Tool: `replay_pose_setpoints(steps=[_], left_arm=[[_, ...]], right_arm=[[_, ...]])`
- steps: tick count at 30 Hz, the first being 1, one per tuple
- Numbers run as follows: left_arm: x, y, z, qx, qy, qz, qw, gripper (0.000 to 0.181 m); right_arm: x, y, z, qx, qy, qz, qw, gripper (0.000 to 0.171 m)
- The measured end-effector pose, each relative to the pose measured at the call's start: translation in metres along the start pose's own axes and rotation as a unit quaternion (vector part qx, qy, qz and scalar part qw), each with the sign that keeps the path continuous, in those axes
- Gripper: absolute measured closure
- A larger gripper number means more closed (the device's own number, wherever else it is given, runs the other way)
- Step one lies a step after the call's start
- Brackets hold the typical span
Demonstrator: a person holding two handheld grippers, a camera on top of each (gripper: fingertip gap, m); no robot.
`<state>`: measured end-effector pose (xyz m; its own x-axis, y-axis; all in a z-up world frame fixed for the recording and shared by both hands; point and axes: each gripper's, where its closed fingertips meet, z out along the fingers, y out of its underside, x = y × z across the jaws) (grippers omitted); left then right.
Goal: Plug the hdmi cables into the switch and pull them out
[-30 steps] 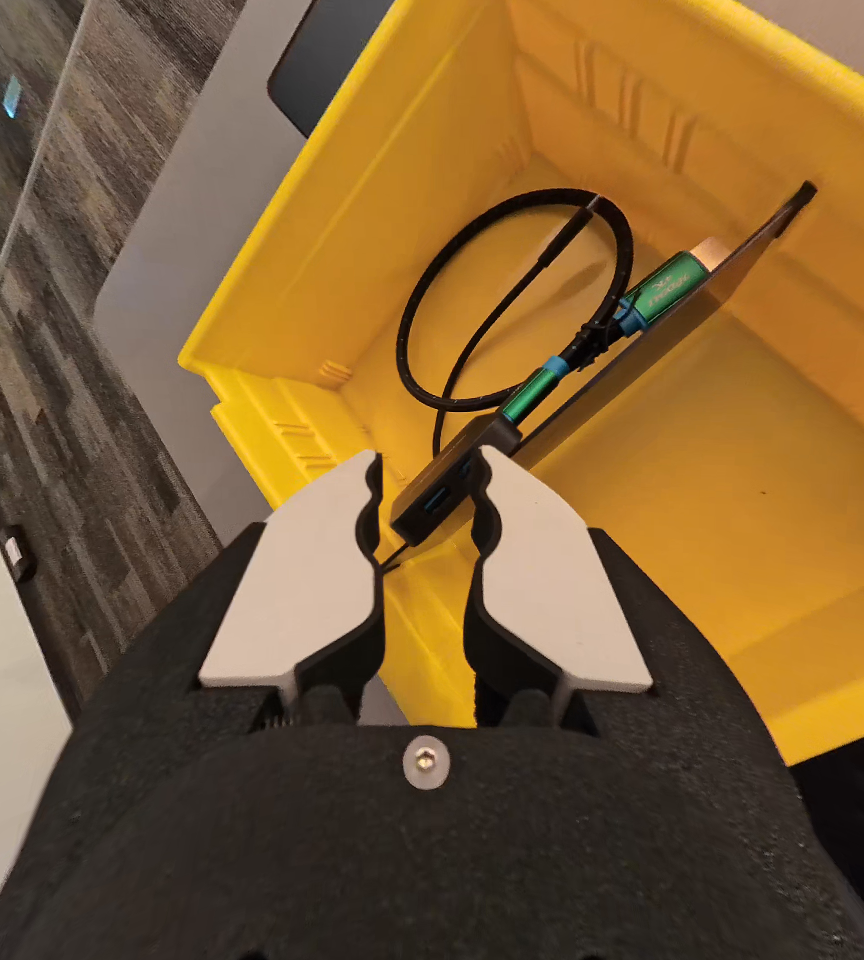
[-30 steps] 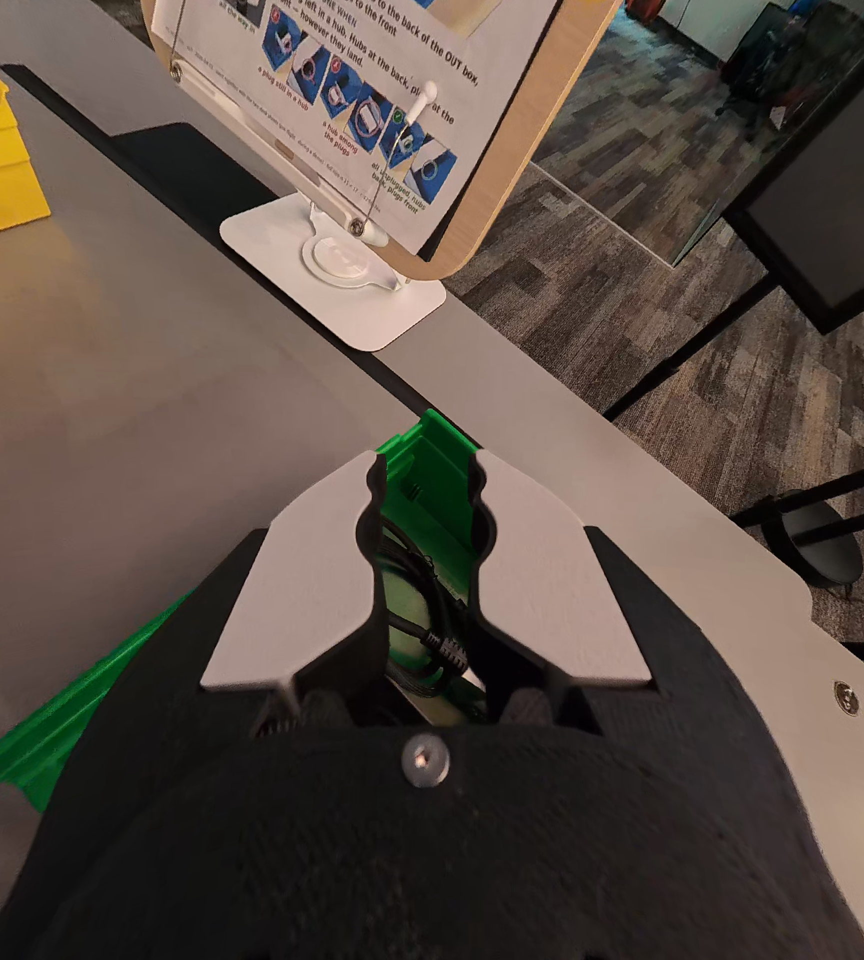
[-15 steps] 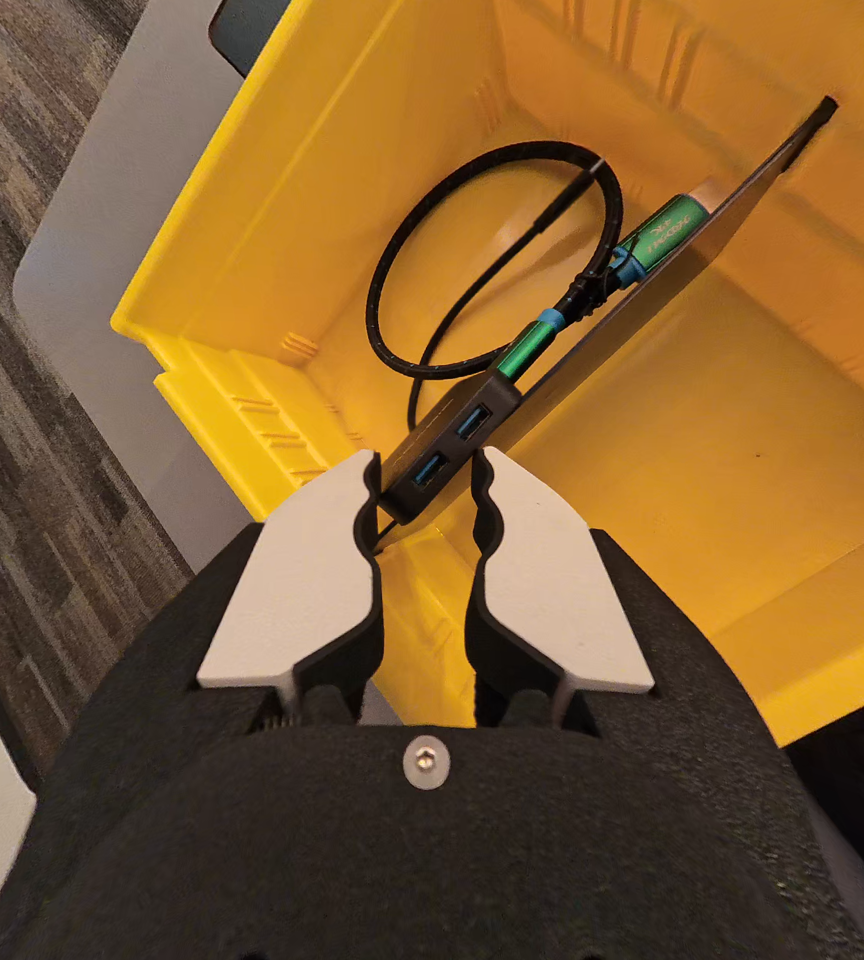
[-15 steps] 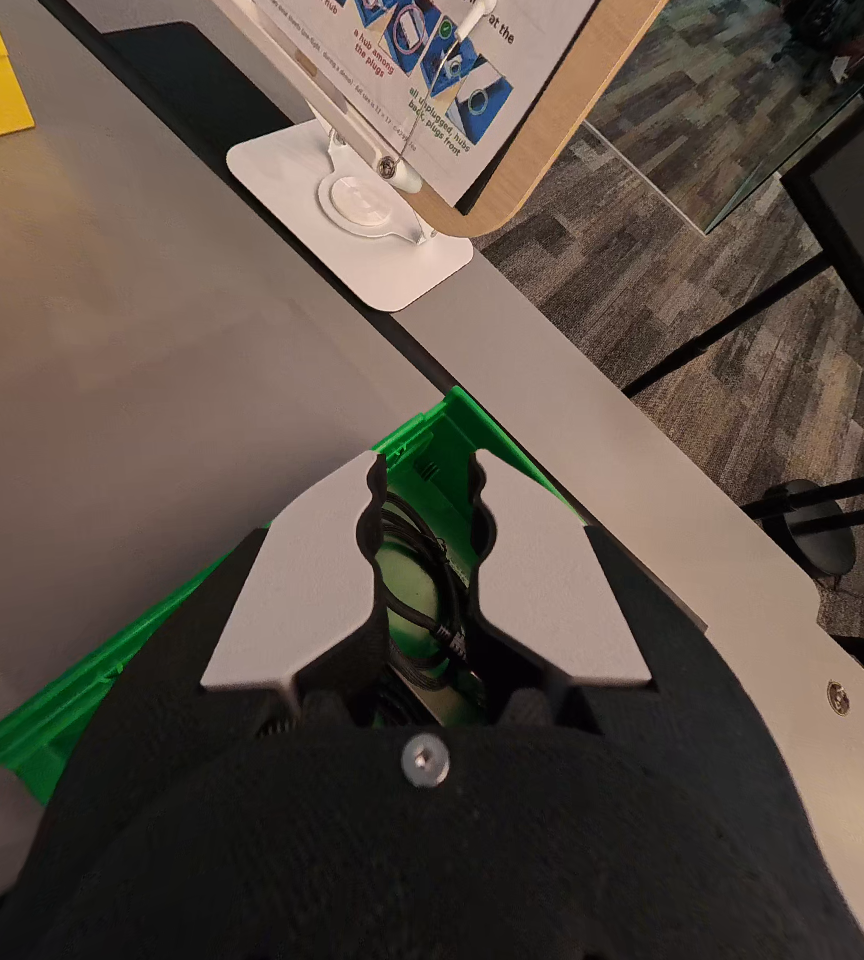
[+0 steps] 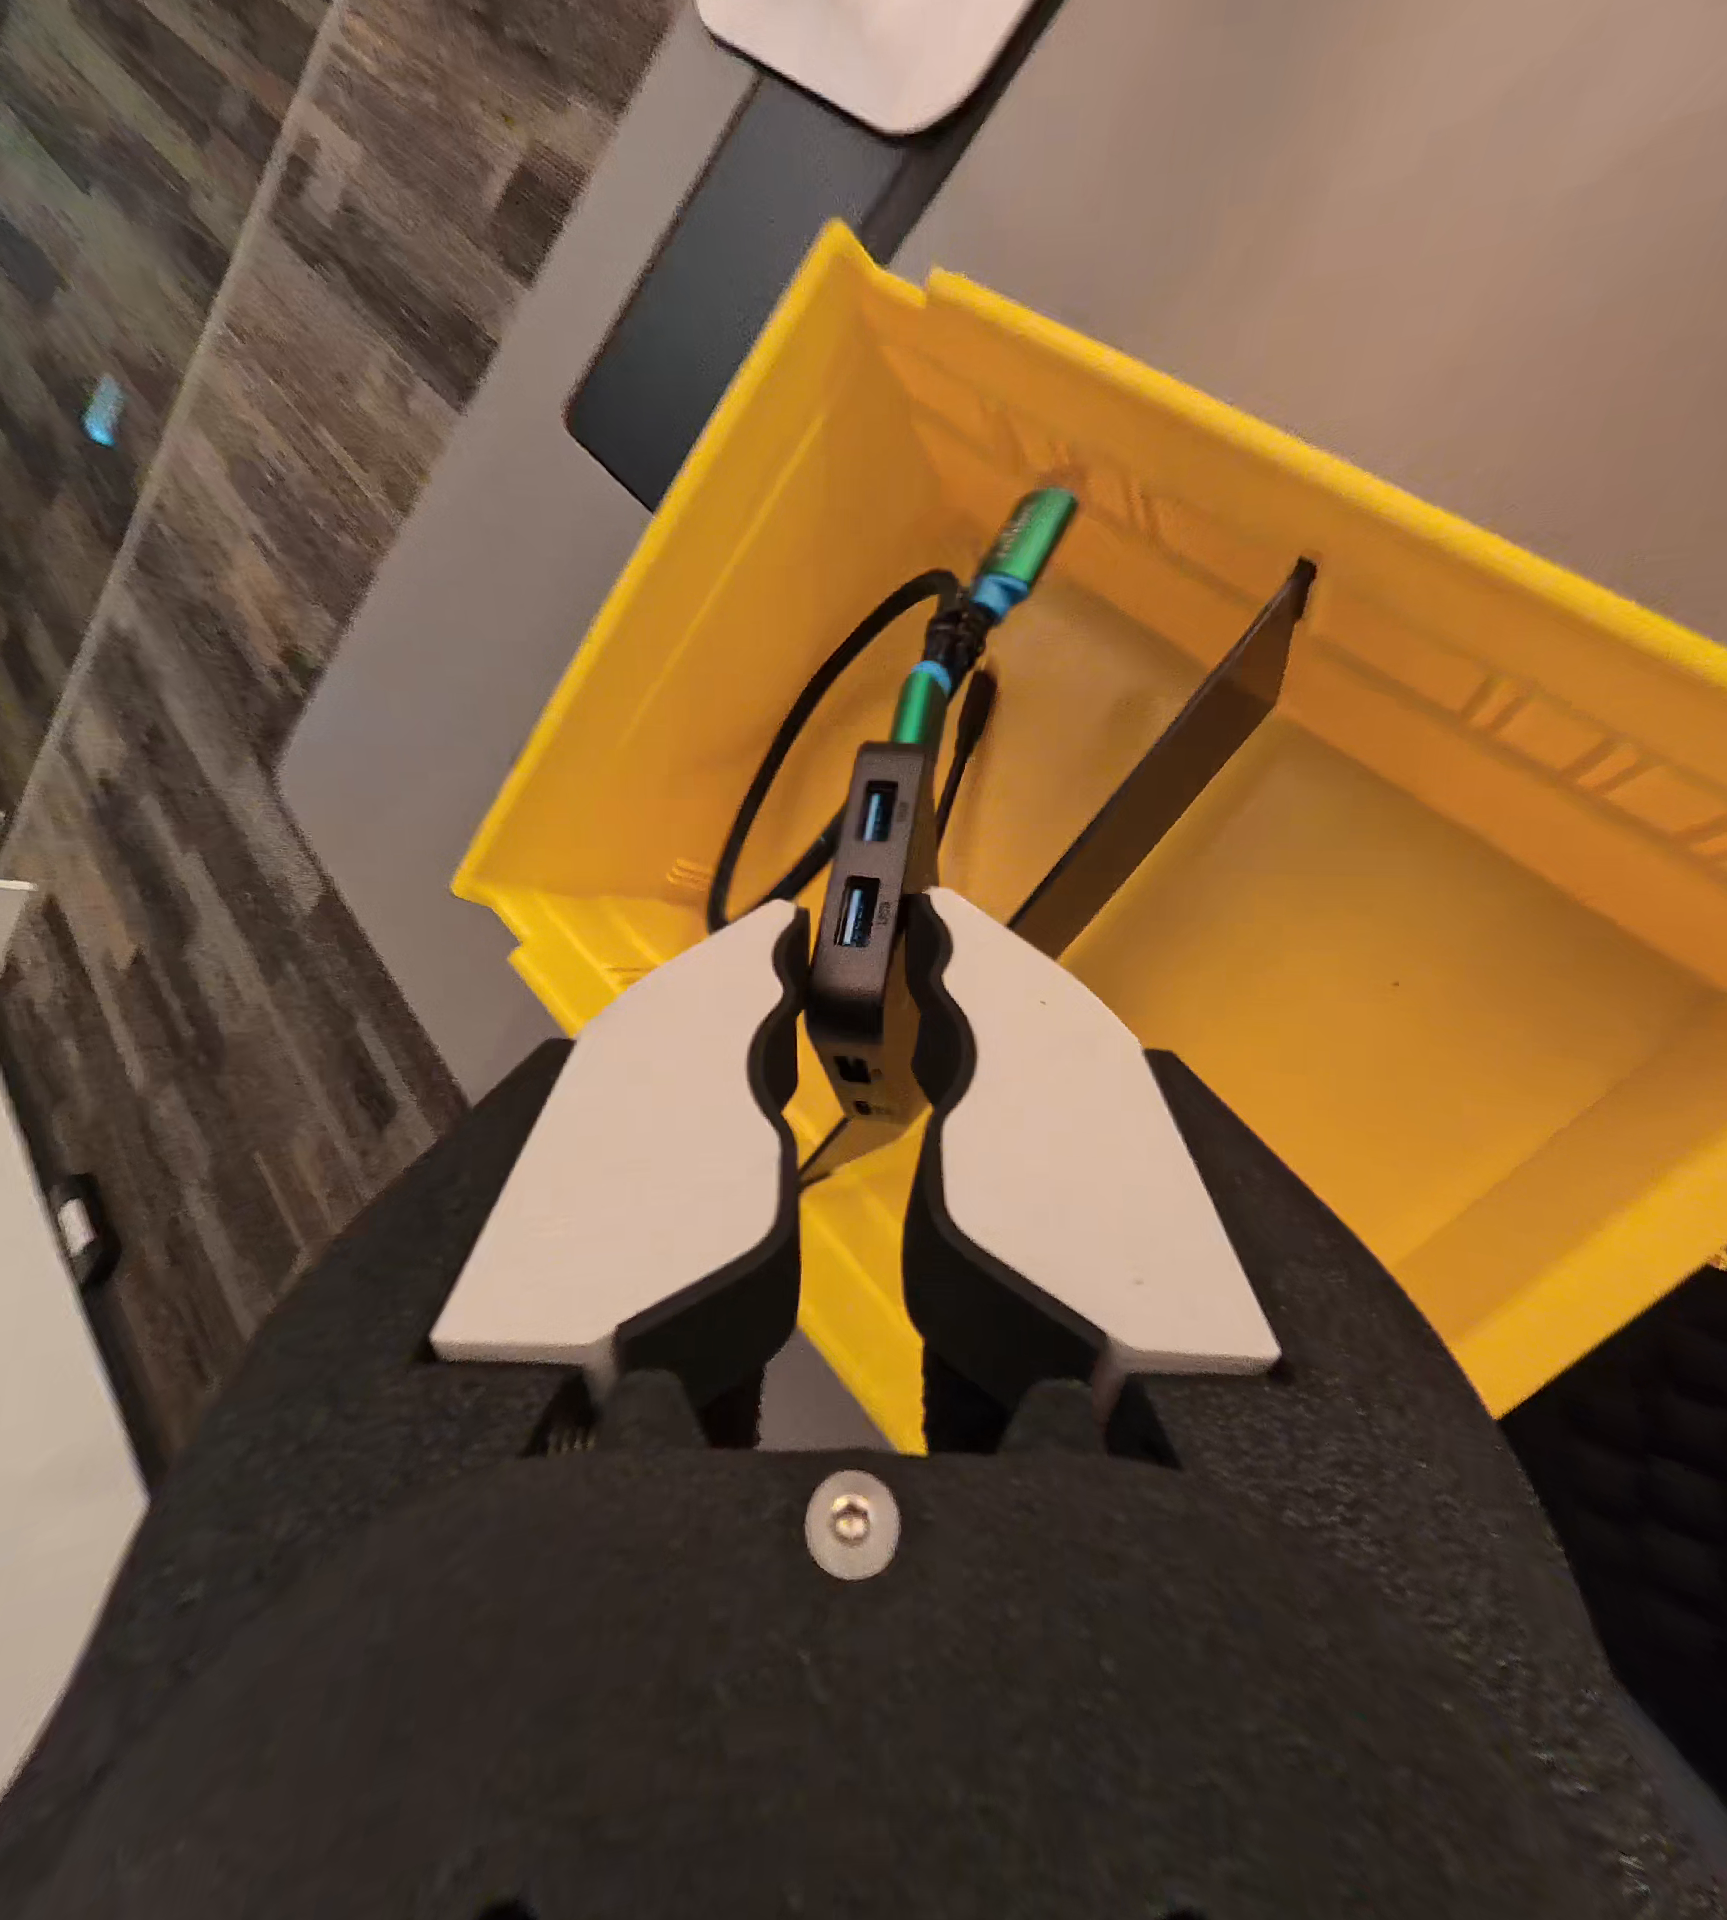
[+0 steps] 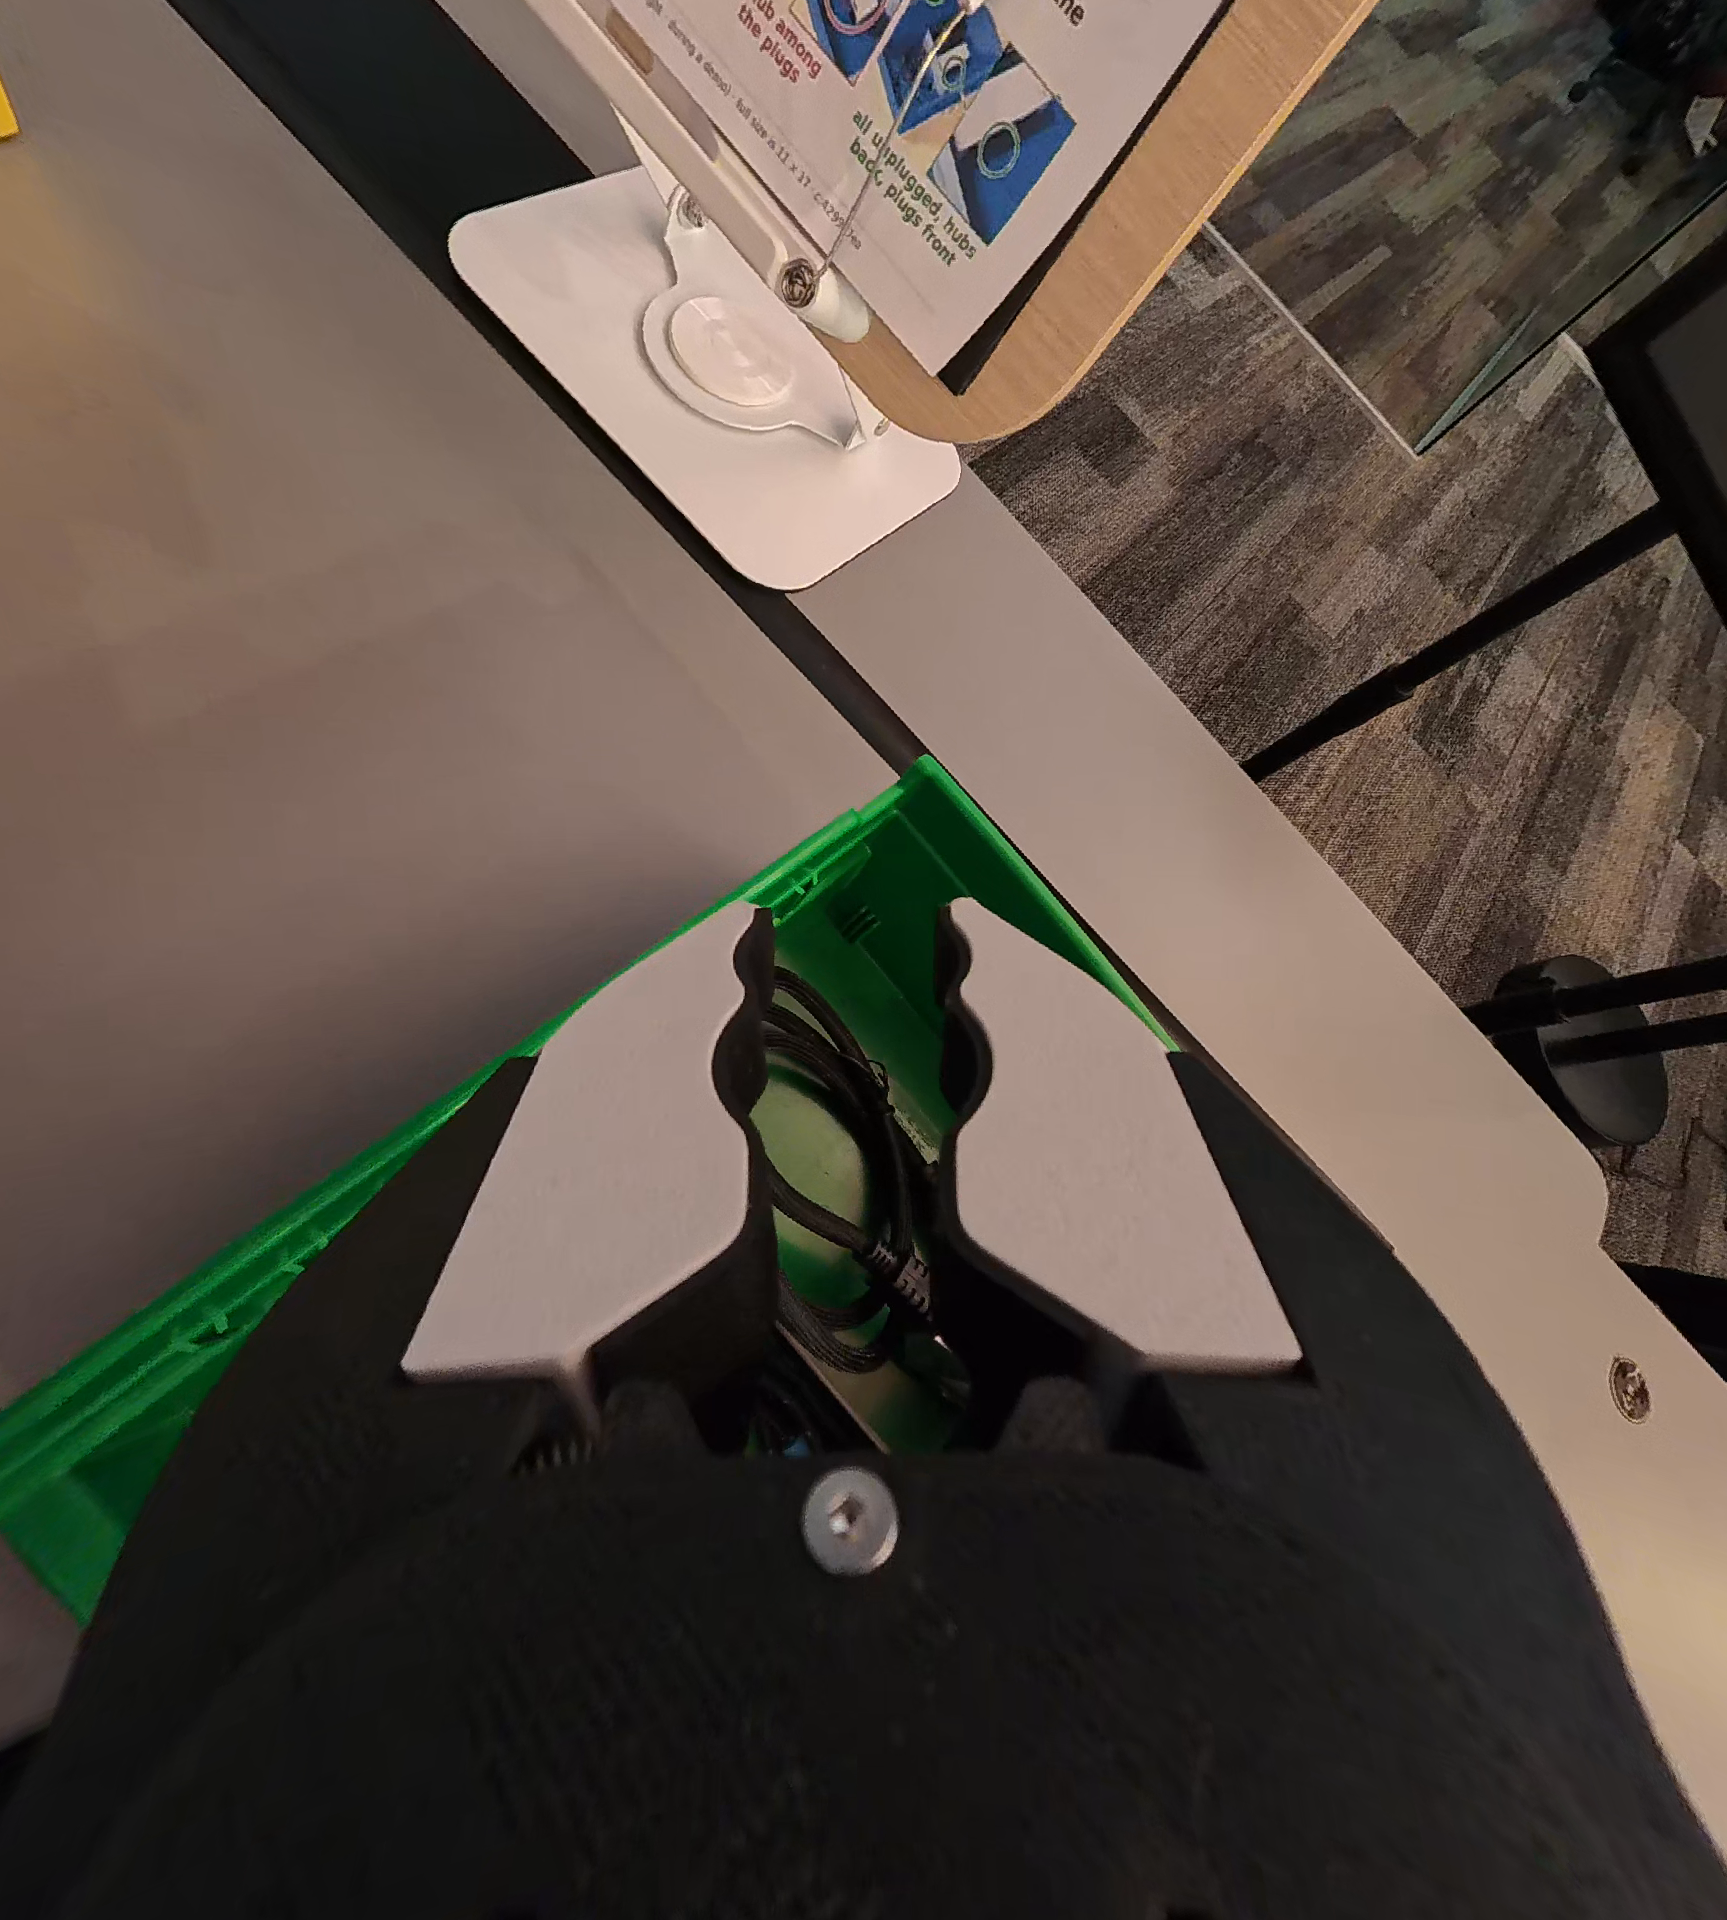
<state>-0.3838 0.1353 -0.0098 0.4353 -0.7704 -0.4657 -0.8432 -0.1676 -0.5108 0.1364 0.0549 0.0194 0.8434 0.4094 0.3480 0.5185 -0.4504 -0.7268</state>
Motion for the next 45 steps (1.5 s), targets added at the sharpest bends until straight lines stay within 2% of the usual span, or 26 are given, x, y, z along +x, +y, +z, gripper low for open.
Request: replay_pose_setpoints(steps=[7,11,14,17,20,23,27,28,30,31,34,39,41,45], left_arm=[[-0.004,-0.048,-0.056,0.088,-0.09,0.042,0.991,0.166],[0.024,-0.092,-0.092,0.191,-0.073,0.083,0.975,0.167],[0.056,-0.121,-0.108,0.249,-0.04,0.125,0.96,0.167],[0.086,-0.146,-0.116,0.286,-0.01,0.162,0.944,0.167],[0.12,-0.164,-0.121,0.31,0.026,0.204,0.928,0.167],[0.153,-0.176,-0.123,0.323,0.067,0.239,0.913,0.167],[0.185,-0.186,-0.124,0.338,0.115,0.269,0.895,0.167],[0.19,-0.187,-0.124,0.341,0.125,0.274,0.891,0.167],[0.2,-0.188,-0.123,0.346,0.146,0.283,0.882,0.167],[0.203,-0.187,-0.122,0.344,0.154,0.287,0.881,0.167],[0.196,-0.19,-0.112,0.345,0.125,0.275,0.888,0.166],[0.182,-0.192,-0.089,0.32,0.107,0.24,0.91,0.137],[0.185,-0.195,-0.08,0.316,0.114,0.234,0.912,0.137],[0.189,-0.202,-0.059,0.286,0.065,0.259,0.92,0.144]], right_arm=[[-0.015,-0.018,0.001,0.026,-0.005,-0.047,0.999,0.141],[-0.057,-0.058,-0.009,0.118,-0.055,-0.108,0.986,0.141],[-0.119,-0.099,-0.03,0.227,-0.142,-0.154,0.951,0.141],[-0.193,-0.134,-0.057,0.341,-0.25,-0.176,0.889,0.137],[-0.241,-0.154,-0.063,0.403,-0.26,-0.185,0.858,0.119],[-0.27,-0.155,-0.053,0.406,-0.23,-0.225,0.855,0.114],[-0.282,-0.149,-0.032,0.38,-0.191,-0.259,0.867,0.119],[-0.282,-0.146,-0.026,0.369,-0.19,-0.262,0.871,0.127],[-0.289,-0.138,-0.023,0.358,-0.218,-0.275,0.865,0.158],[-0.291,-0.134,-0.022,0.351,-0.228,-0.283,0.863,0.158],[-0.279,-0.133,-0.016,0.328,-0.208,-0.29,0.875,0.158],[-0.252,-0.133,-0.011,0.295,-0.096,-0.352,0.883,0.158],[-0.247,-0.134,-0.013,0.289,-0.073,-0.367,0.881,0.158],[-0.231,-0.132,-0.012,0.248,-0.001,-0.406,0.879,0.158]])
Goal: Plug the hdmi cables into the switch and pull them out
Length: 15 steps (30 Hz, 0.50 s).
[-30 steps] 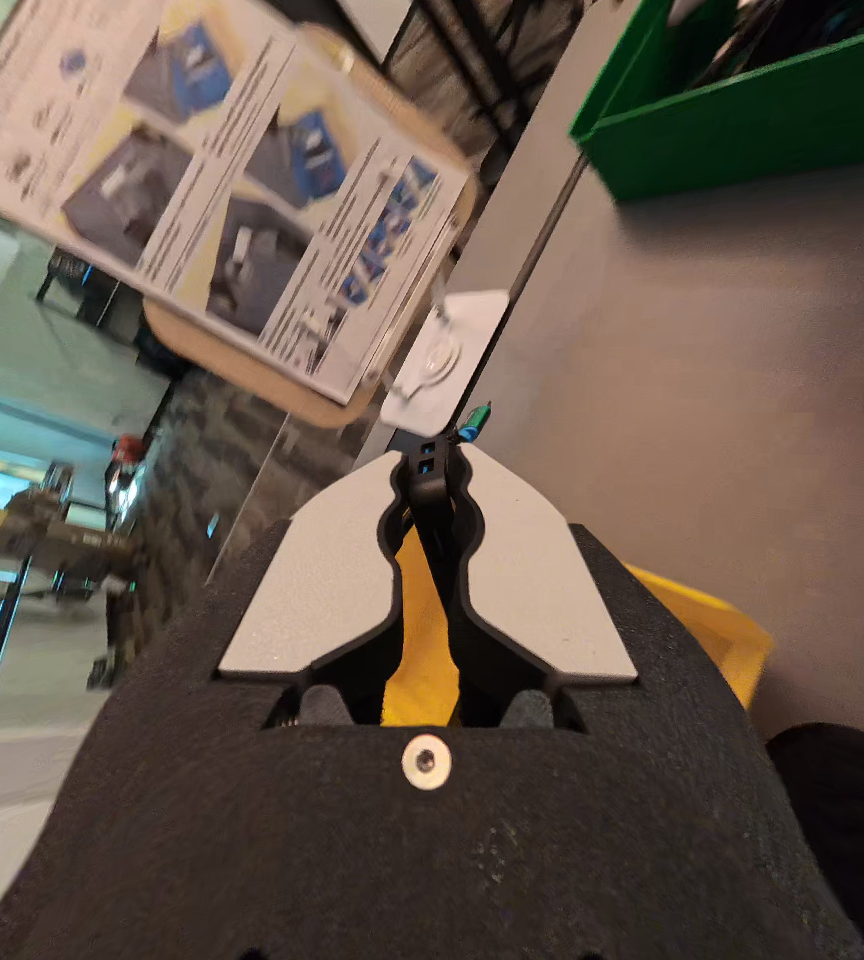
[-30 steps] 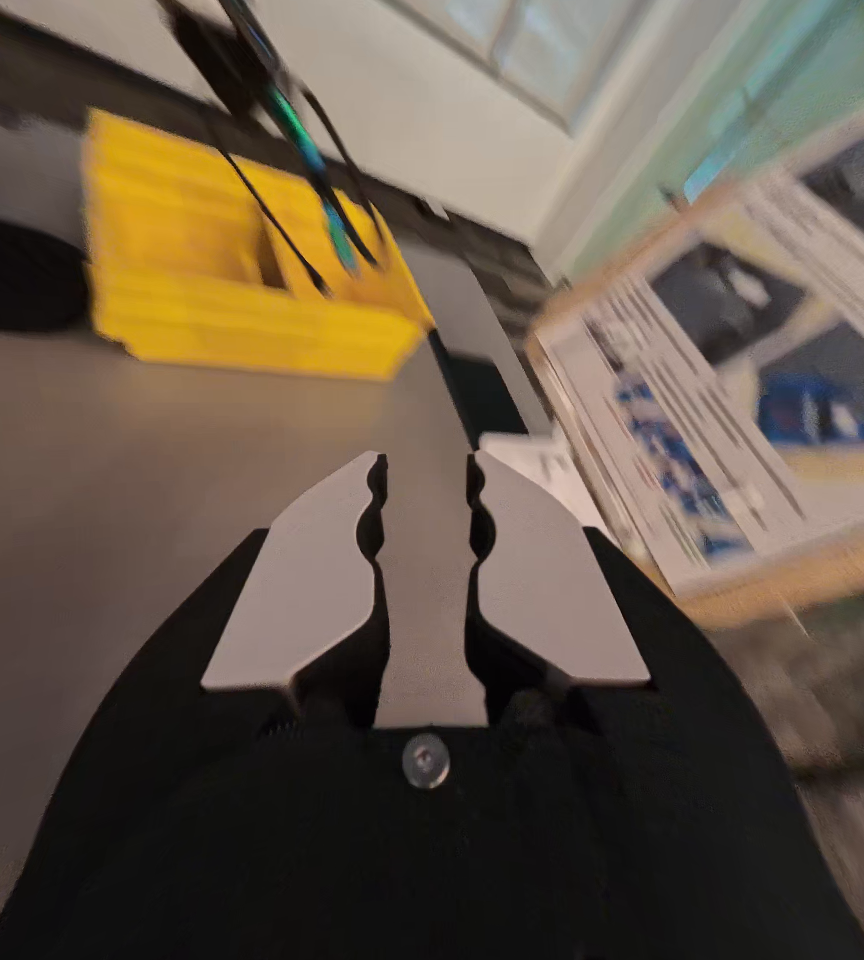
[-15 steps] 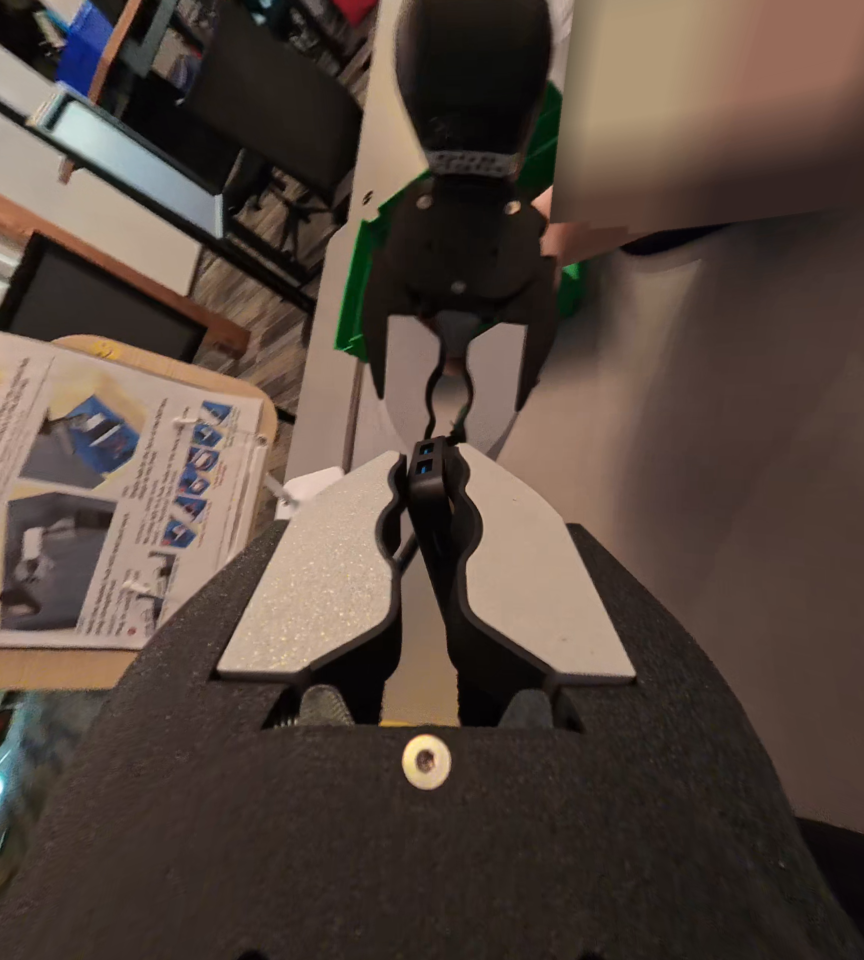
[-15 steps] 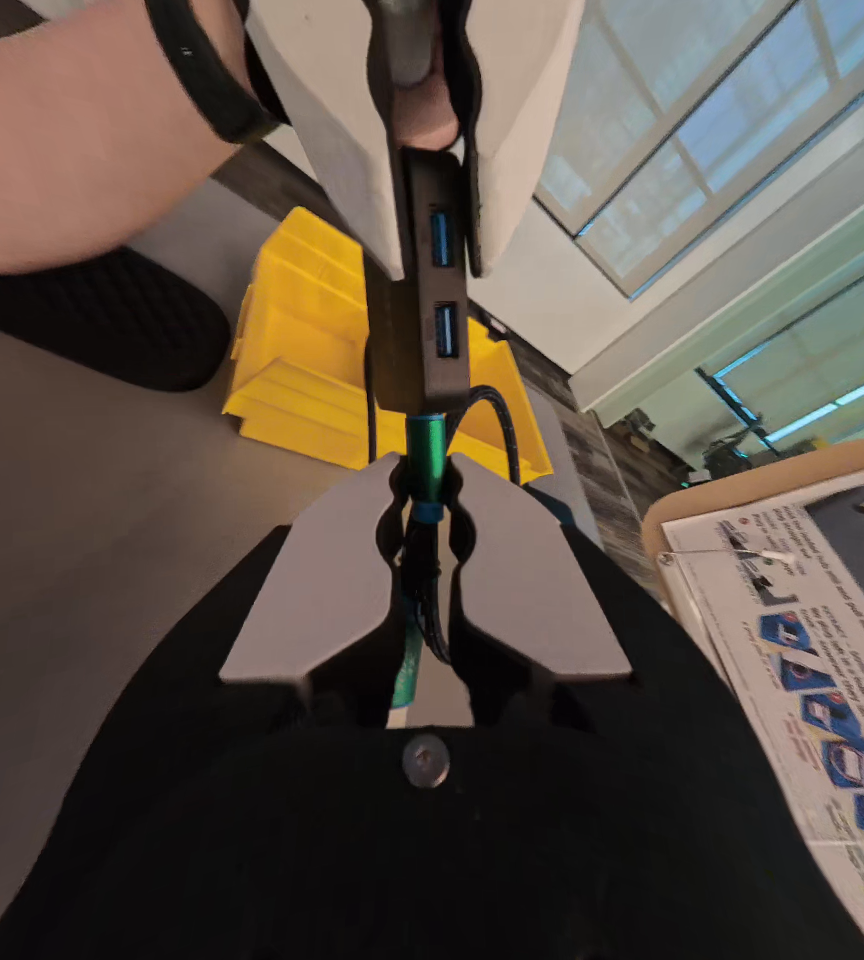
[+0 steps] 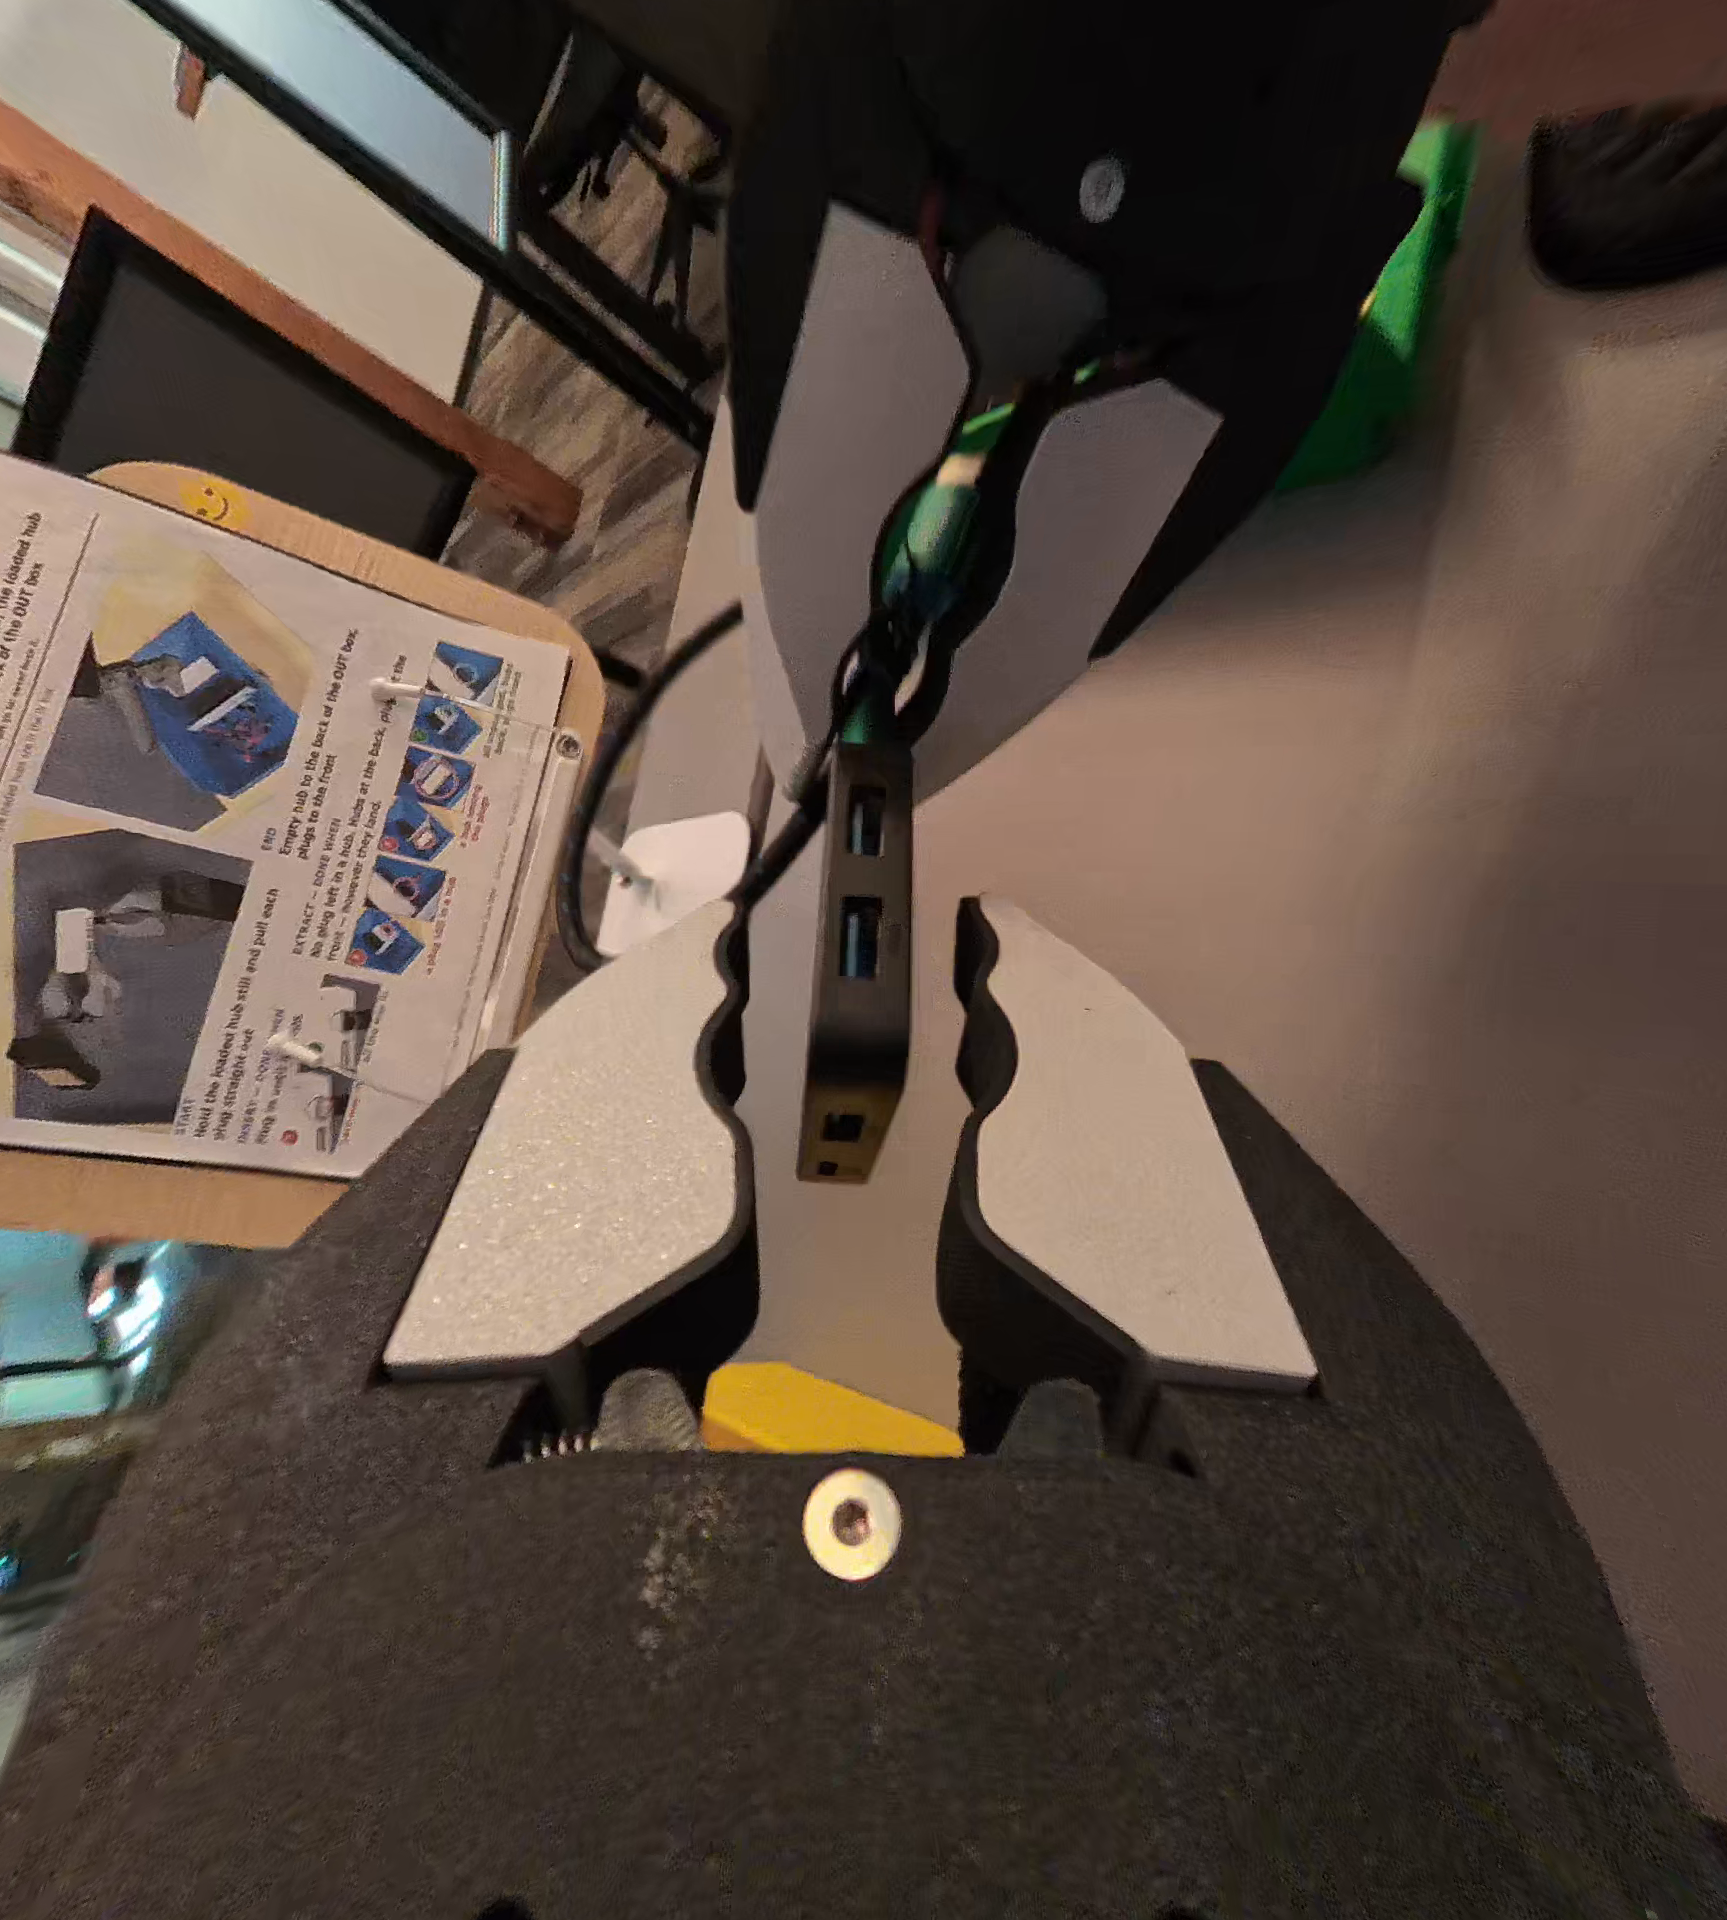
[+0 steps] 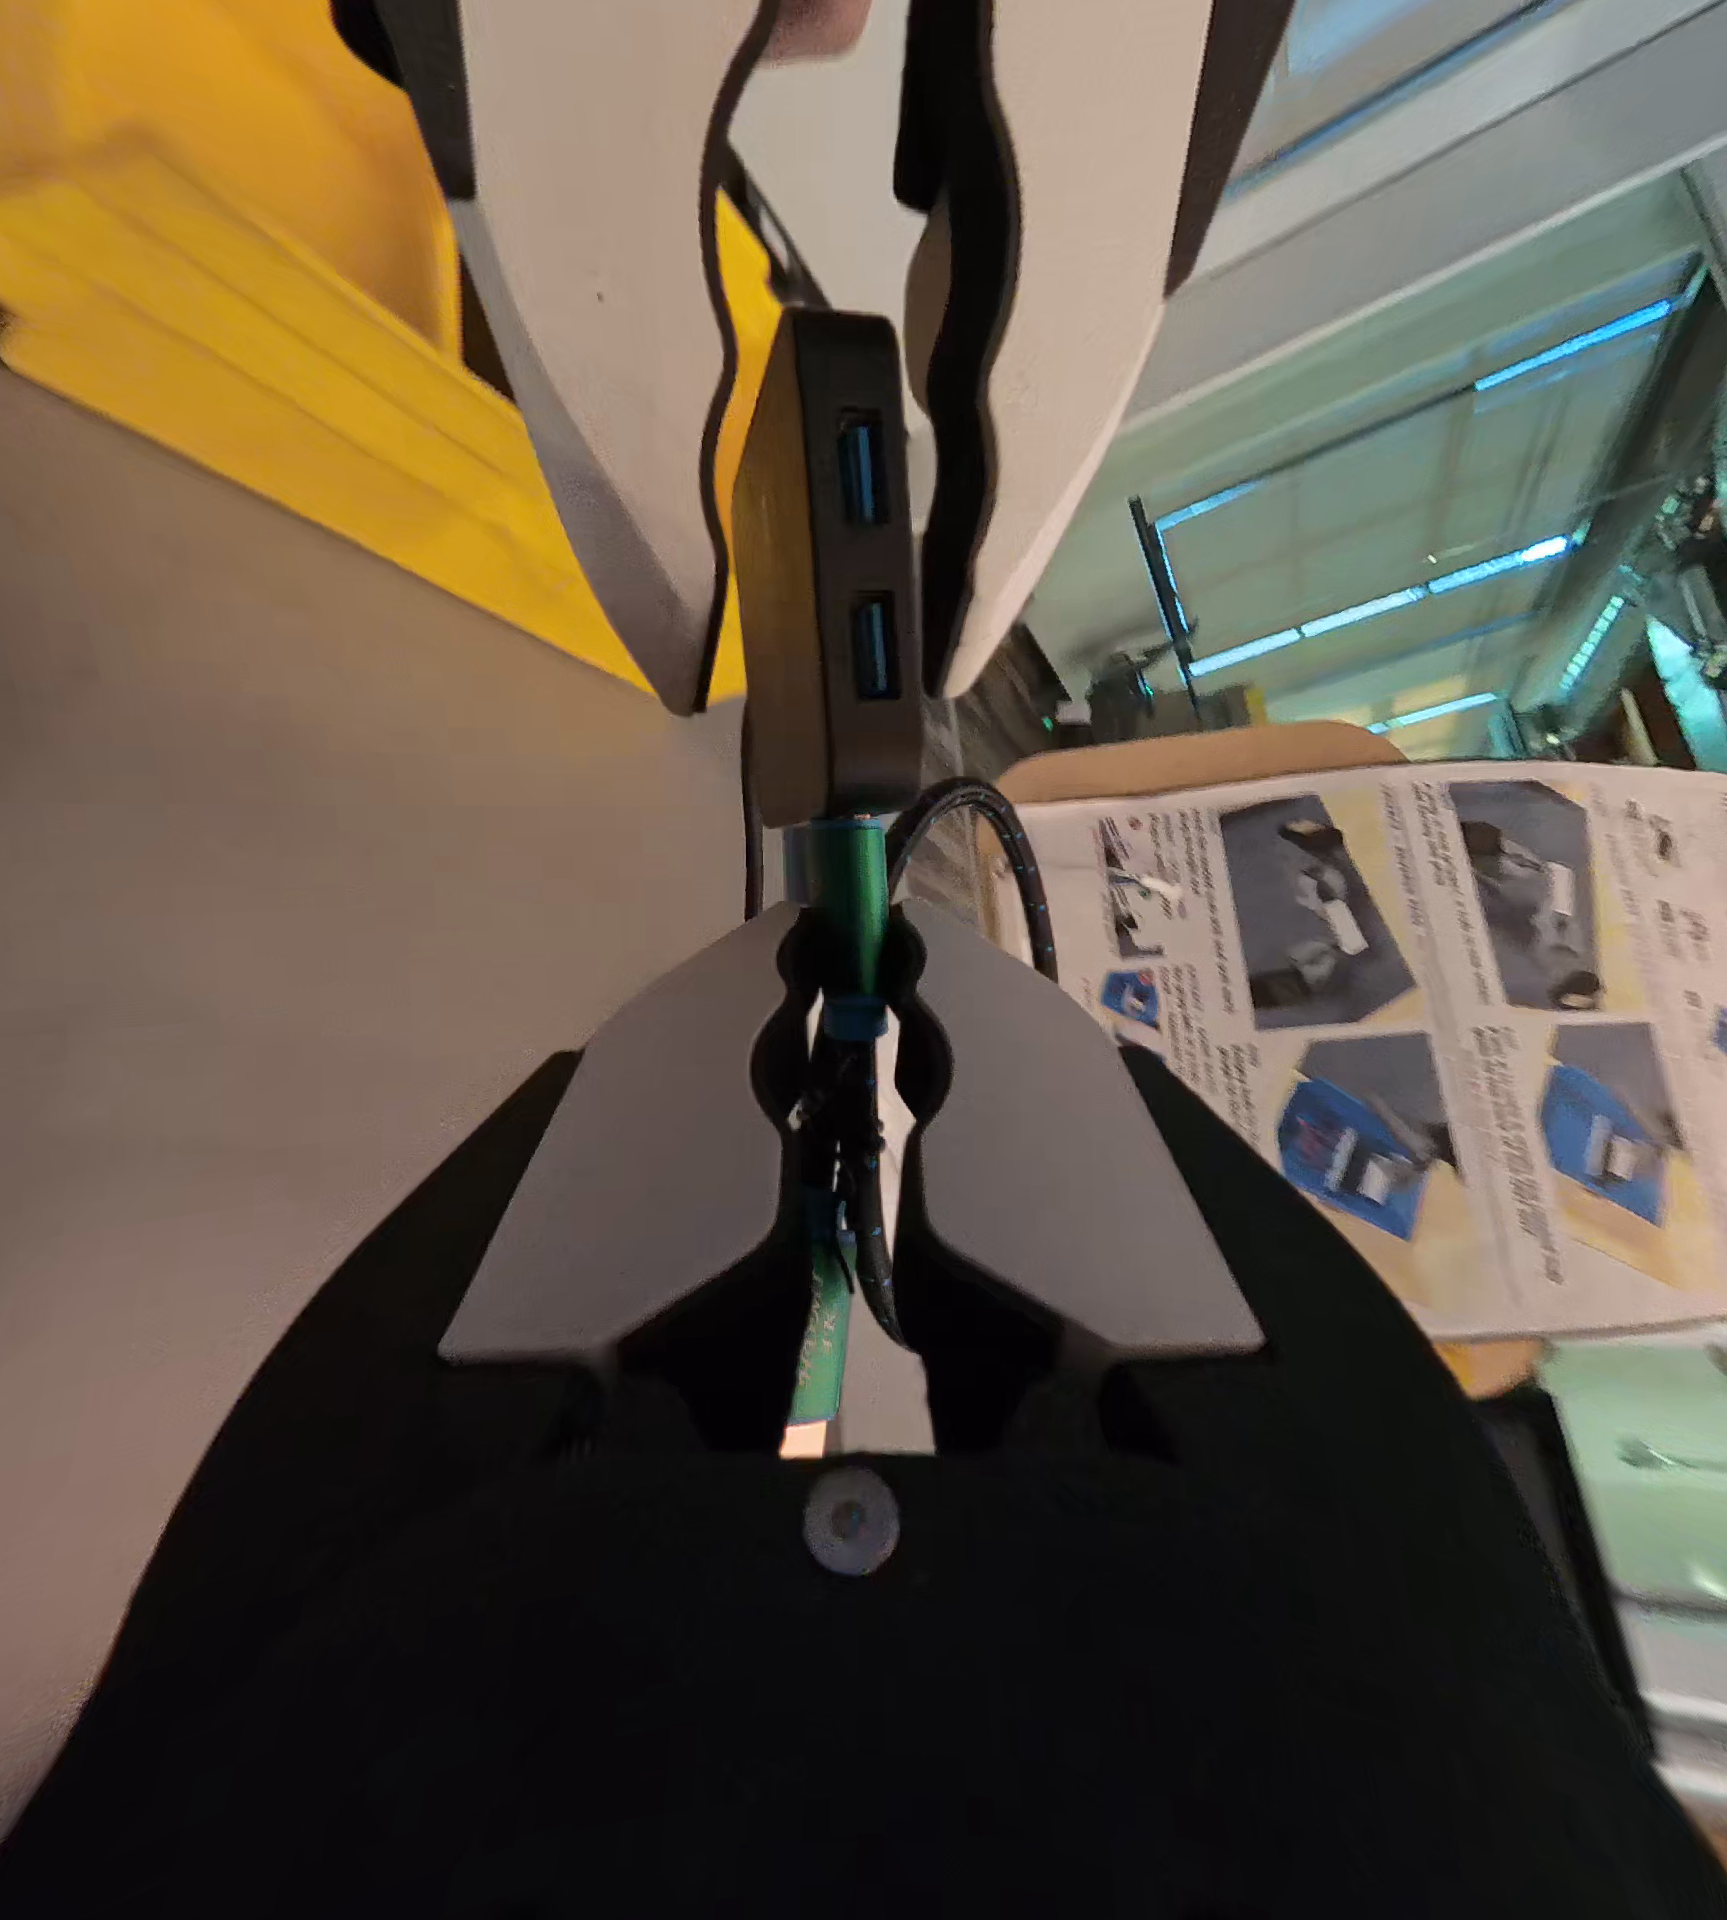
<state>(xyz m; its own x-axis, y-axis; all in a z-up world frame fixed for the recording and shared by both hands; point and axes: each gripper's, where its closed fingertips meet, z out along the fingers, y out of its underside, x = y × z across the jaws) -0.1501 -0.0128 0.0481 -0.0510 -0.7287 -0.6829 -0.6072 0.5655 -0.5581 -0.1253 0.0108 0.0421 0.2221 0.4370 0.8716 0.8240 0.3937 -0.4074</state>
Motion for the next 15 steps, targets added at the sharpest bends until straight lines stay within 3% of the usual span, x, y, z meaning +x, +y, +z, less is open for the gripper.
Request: replay_pose_setpoints(steps=[8,15], left_arm=[[-0.007,0.013,0.028,-0.102,-0.075,0.025,0.992,0.159],[-0.009,0.016,0.035,-0.078,-0.06,0.012,0.995,0.166]], right_arm=[[0.004,0.007,-0.001,-0.062,0.031,-0.063,0.996,0.158],[0.009,0.006,-0.005,-0.067,0.051,-0.084,0.993,0.157]])
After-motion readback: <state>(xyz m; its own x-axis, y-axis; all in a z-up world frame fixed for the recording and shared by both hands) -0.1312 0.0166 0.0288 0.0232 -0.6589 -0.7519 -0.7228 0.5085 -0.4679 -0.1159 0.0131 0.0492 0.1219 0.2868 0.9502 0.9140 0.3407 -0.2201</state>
